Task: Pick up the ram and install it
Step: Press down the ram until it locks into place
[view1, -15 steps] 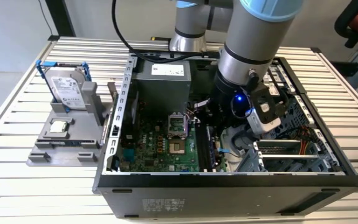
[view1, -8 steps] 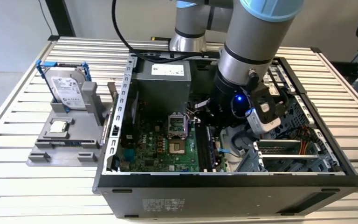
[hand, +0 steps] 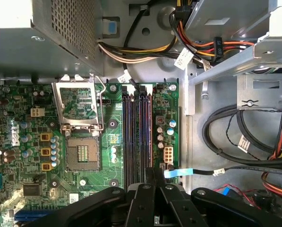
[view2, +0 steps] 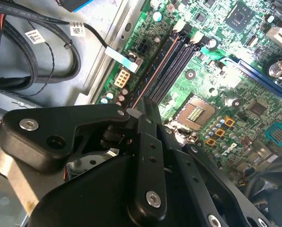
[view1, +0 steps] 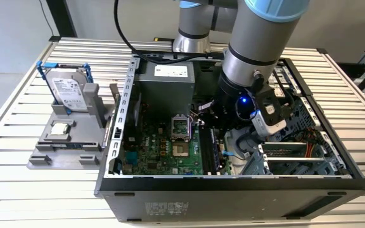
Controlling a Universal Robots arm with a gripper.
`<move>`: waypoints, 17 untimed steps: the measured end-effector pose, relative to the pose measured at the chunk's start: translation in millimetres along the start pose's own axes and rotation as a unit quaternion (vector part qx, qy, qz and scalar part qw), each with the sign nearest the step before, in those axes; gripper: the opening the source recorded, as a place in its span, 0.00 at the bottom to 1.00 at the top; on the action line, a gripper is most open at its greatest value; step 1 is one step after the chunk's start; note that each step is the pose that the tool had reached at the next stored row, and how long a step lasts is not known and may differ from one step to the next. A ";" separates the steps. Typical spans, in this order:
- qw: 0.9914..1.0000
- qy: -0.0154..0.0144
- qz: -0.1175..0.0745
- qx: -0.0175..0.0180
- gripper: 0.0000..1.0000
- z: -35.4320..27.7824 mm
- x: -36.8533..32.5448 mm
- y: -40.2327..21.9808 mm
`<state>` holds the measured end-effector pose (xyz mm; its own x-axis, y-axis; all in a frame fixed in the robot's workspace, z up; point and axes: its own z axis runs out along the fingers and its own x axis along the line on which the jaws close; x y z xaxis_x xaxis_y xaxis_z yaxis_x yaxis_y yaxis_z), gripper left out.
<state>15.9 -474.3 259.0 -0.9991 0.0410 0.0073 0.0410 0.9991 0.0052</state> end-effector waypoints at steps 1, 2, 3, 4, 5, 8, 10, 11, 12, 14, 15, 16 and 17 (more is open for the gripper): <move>1.000 0.000 0.000 0.000 0.00 0.0 0.0 0.0; 1.000 0.000 0.000 0.000 0.00 0.0 0.0 0.0; 1.000 0.000 0.000 0.000 0.00 0.0 0.0 0.0; 1.000 0.000 0.000 0.000 0.00 0.0 0.0 0.0; 1.000 0.000 0.000 0.000 0.00 0.0 0.0 0.0; 1.000 0.000 -0.010 0.000 0.00 0.0 0.0 0.0; 1.000 0.000 -0.027 0.001 0.00 0.0 0.0 0.0; 0.999 0.000 -0.036 0.001 0.00 0.0 0.0 0.0; 0.999 0.000 -0.045 0.001 0.00 0.0 0.0 0.0; 0.998 0.000 -0.061 0.001 0.00 0.0 0.0 0.0; 0.998 0.000 -0.067 0.001 0.00 0.0 0.0 0.0; 0.997 0.000 -0.073 0.001 0.00 0.0 0.0 0.0; 0.997 0.000 -0.079 0.001 0.00 0.0 0.0 0.0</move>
<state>15.9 -474.3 259.0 -0.9931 -0.1167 0.0073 -0.1167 0.9932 0.0045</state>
